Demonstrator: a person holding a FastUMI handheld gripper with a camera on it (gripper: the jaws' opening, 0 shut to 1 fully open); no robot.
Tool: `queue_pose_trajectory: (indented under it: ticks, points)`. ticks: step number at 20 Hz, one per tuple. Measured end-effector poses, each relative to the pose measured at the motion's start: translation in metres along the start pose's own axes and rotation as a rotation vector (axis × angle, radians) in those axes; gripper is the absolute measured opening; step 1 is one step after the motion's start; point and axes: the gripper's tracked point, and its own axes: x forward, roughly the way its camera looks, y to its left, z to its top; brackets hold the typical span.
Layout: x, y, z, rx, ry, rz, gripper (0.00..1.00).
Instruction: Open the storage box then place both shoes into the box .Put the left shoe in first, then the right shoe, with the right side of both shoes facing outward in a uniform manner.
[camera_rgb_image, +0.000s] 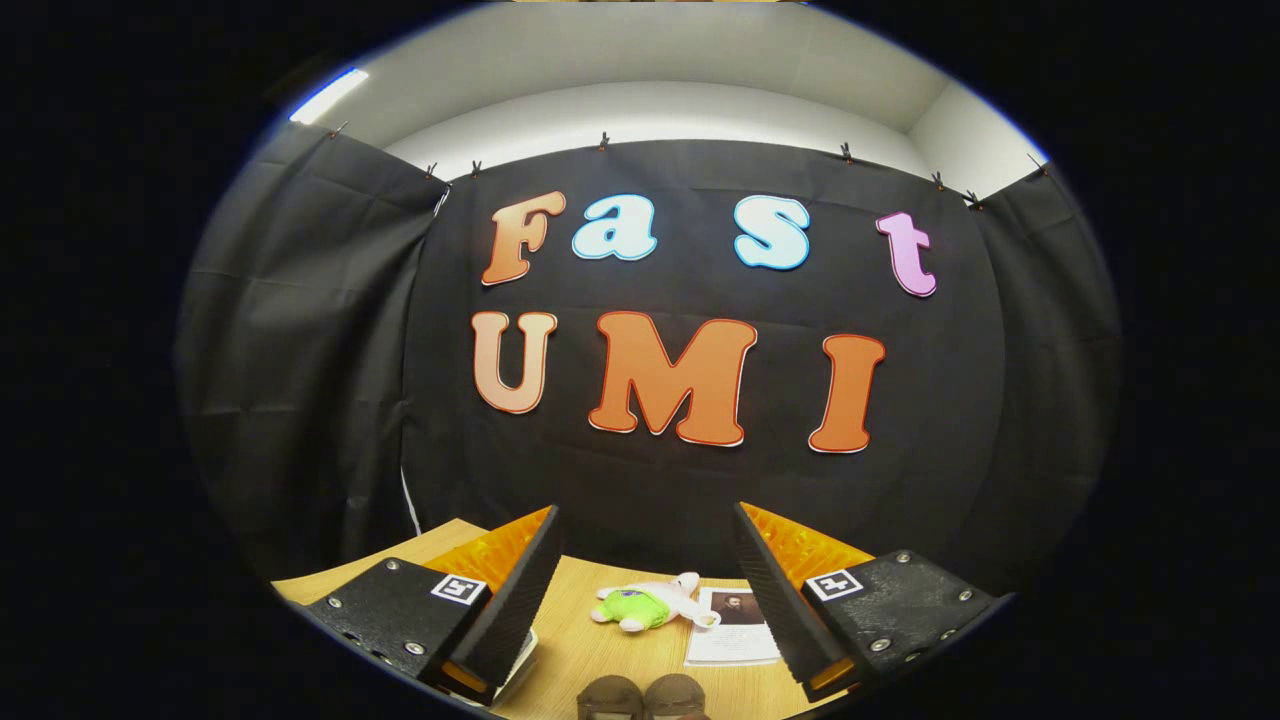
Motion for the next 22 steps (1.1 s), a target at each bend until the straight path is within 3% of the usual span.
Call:
queue_pose_trajectory:
  ticks: [12, 22]
  points:
    - [0.0, 0.025, -0.03, 0.02, 0.102, 0.107, 1.0]
    - [0.012, 0.064, -0.097, 0.207, 0.328, 0.256, 1.0]
